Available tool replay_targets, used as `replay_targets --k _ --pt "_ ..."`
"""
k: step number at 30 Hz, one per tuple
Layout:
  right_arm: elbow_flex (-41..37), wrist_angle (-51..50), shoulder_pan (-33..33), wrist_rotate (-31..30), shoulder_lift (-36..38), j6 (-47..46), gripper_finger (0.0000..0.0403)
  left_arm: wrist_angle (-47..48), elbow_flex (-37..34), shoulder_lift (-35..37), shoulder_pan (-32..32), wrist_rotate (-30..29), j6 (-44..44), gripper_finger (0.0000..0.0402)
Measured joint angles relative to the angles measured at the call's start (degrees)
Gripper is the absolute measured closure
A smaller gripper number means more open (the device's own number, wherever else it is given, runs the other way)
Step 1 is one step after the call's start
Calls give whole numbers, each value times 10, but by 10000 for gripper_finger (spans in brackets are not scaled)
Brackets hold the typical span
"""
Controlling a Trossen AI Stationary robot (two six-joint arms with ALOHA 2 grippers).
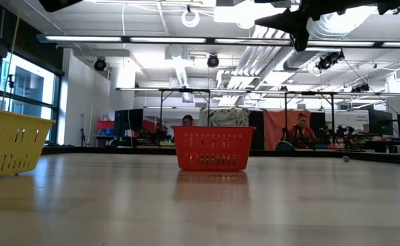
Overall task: Sort Halloween decoration
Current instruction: Put the white skull toy into the yellow bin
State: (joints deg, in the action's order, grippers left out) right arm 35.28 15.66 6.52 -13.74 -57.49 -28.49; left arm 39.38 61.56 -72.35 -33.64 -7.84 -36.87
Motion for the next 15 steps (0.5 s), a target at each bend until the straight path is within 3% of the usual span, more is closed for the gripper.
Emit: replay_targets --k 7,15 --pt "0 0 0 0 0 0 221 80 0 19 -33 -44 -43 371" --pt "0 -3 0 0 0 0 221 62 -65 8 -74 -45 -120 371"
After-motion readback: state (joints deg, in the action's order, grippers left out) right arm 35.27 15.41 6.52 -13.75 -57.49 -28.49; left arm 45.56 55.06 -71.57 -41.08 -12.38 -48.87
